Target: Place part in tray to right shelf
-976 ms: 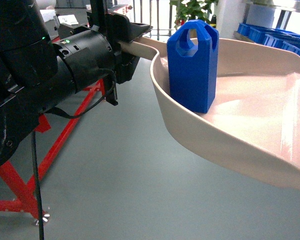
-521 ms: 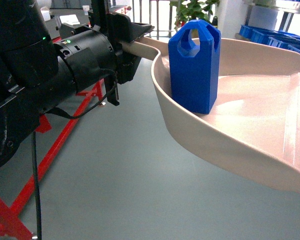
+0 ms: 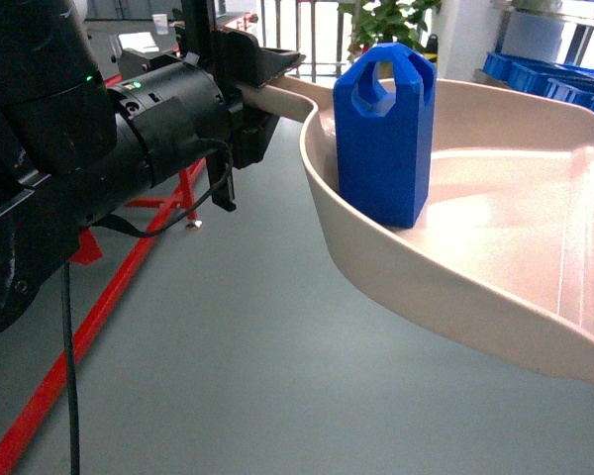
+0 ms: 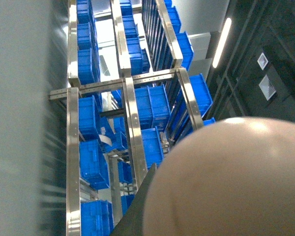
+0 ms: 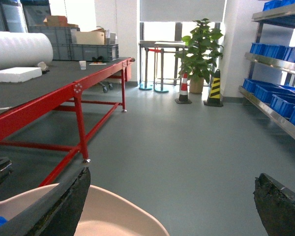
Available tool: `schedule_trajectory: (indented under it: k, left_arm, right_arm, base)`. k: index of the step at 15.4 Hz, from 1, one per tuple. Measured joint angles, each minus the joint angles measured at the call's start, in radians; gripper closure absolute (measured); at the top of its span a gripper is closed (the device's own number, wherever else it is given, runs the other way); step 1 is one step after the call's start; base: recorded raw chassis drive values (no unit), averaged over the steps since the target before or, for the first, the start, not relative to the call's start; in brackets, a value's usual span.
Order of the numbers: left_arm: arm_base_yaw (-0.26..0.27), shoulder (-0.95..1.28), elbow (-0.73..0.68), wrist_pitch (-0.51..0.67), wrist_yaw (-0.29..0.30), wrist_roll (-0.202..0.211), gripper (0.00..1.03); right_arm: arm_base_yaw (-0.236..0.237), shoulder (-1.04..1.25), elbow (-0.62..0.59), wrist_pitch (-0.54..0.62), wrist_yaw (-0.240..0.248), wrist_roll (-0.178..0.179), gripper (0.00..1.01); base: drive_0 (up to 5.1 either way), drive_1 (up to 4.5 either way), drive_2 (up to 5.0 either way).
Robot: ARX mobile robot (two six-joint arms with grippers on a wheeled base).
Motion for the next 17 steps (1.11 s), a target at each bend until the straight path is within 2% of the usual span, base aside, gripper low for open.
schedule_trajectory:
  k: [17]
  left_arm:
    - [0.000, 0.000, 0.000, -0.003, 0.001, 0.000, 0.91]
  right_arm:
    - [0.000, 0.004, 0.000, 0.003, 0.000, 0.000, 0.03]
  base:
    - [0.0, 4.33, -4.3]
